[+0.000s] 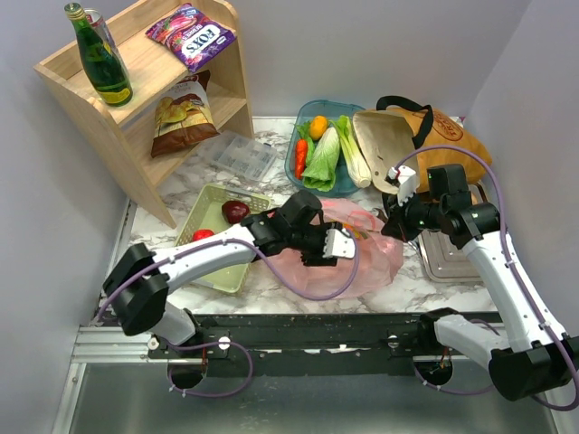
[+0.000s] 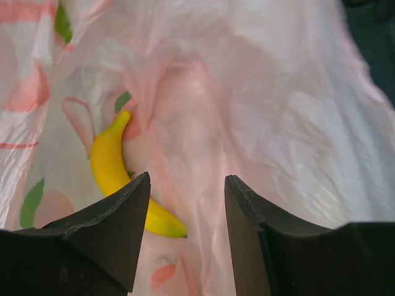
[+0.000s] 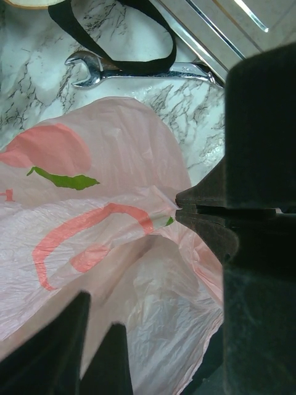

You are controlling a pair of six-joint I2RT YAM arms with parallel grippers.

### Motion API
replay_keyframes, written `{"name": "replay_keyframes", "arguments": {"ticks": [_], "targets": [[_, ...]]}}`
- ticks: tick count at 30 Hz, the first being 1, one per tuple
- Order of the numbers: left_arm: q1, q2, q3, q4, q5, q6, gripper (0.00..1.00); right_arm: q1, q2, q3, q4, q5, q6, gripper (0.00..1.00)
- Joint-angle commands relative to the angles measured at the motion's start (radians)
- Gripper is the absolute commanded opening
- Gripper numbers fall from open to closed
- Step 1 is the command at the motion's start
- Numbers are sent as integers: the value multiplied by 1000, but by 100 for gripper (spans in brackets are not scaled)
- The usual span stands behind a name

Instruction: Untie the knot of the grocery bags and take out the mixed food

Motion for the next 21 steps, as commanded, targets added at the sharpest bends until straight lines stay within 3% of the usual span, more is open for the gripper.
{"name": "replay_keyframes", "arguments": {"ticks": [1, 9, 15, 21], "targets": [[-9, 100, 3, 187, -258, -216, 54, -1, -20, 20, -10, 8, 21, 1], [8, 244, 26, 262, -471, -305, 60, -1, -26, 27, -39, 17, 20, 1], [22, 315, 44, 261, -512, -289, 62, -1, -24, 30, -42, 20, 22, 1], [38, 415, 123, 153, -518, -386, 62, -1, -12, 37, -41, 13, 23, 1]]}}
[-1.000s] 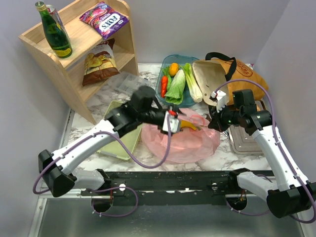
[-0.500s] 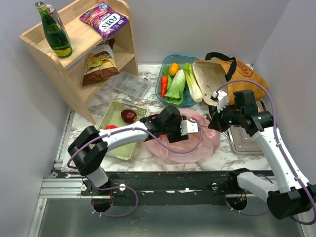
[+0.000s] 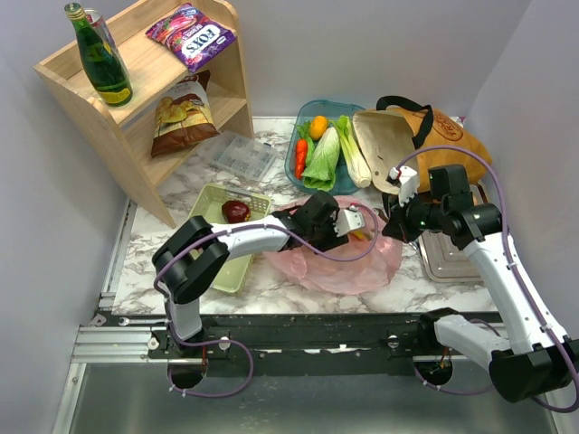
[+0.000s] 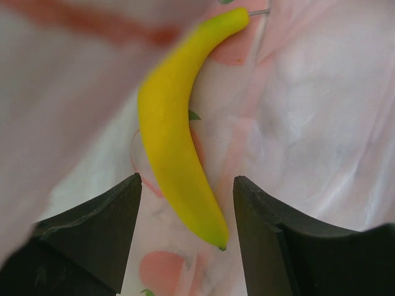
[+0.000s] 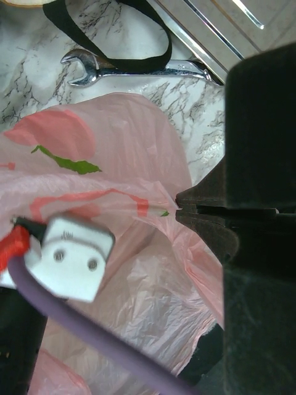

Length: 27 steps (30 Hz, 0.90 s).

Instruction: Untie the knot of the grocery bags and take out the mixed food

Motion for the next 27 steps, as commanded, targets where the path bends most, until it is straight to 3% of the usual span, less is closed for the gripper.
{"name": "replay_keyframes", "arguments": {"ticks": [1, 5, 11, 16, 21, 27], "targets": [[13, 87, 71, -70, -43, -100, 62, -1, 1, 36, -23, 10, 10, 1], [13, 125, 60, -72, -54, -106, 56, -1, 8, 39, -27, 7, 10, 1], [7, 44, 44, -82, -29, -92, 19, -1, 19, 42, -26, 5, 3, 1], [-4, -106, 43, -135, 2, -66, 1, -1, 30, 42, -11, -3, 3, 1], [-25, -237, 73, -233, 2, -47, 0, -1, 33, 39, -1, 5, 0, 1], [-43, -329, 135, -366, -120, -7, 0, -1, 18, 21, -5, 9, 5, 1]]}}
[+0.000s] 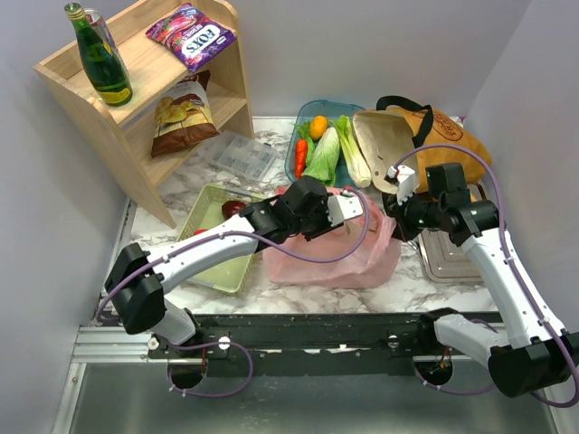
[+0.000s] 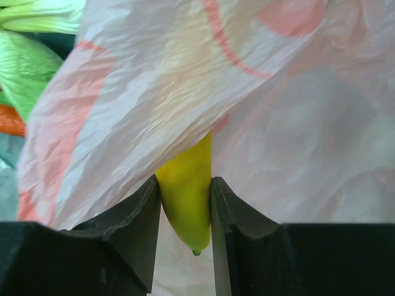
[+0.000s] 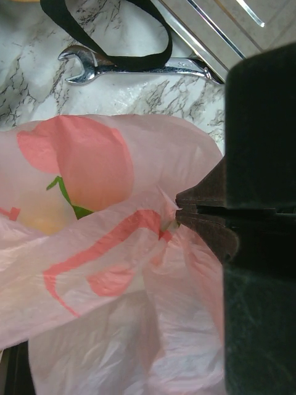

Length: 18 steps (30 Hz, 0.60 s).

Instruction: Untie the knot of the grocery bags and take out the mixed food

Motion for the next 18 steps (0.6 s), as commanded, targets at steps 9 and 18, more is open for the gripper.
{"name": "replay_keyframes", "arguments": {"ticks": [9, 18], "targets": [[79, -189, 72, -353, -199, 217, 0, -1, -28, -7, -6, 27, -2, 1], [211, -510, 12, -482, 477, 278, 0, -1, -8, -10, 42, 3, 3, 1]]}}
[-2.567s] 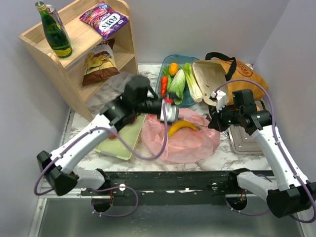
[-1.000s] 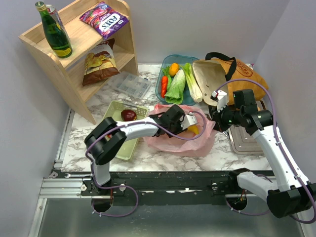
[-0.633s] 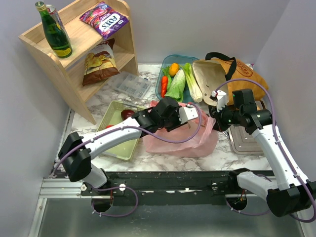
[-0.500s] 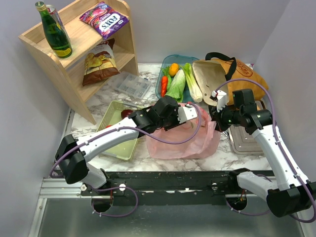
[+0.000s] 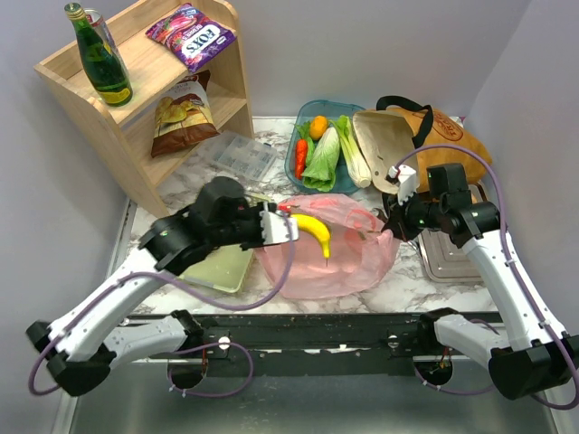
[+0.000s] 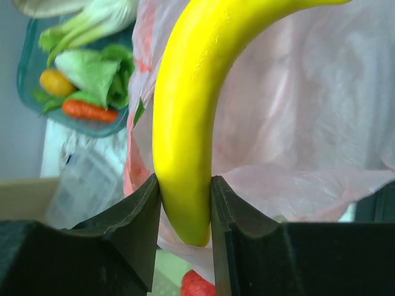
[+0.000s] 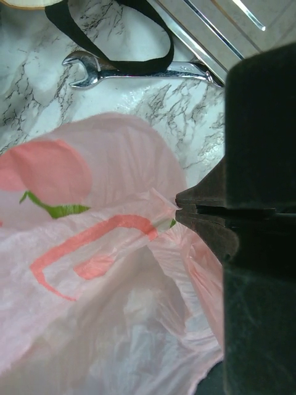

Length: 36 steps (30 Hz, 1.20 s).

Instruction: Untie the knot of the grocery bags and take out the mixed food

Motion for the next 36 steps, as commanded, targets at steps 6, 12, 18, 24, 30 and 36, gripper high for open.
{"name": "replay_keyframes", "arguments": {"ticks": [6, 12, 18, 24, 30, 36], "targets": [[464, -19, 131, 52, 510, -508, 0, -1, 19, 4, 26, -13, -18, 1], [732, -66, -4, 138, 607, -632, 0, -1, 39, 24, 18, -16, -30, 1], [716, -121, -52, 168, 598, -742, 0, 1, 72, 46, 0, -34, -44, 1], [761, -151, -262, 91, 240, -606, 0, -1, 83, 81, -53, 8, -110, 8], [774, -144, -358, 107, 230, -609, 0, 1, 71, 92, -59, 62, -129, 14], [790, -49, -338, 65, 119, -638, 0, 0, 87, 147, -135, 184, -155, 36]]}}
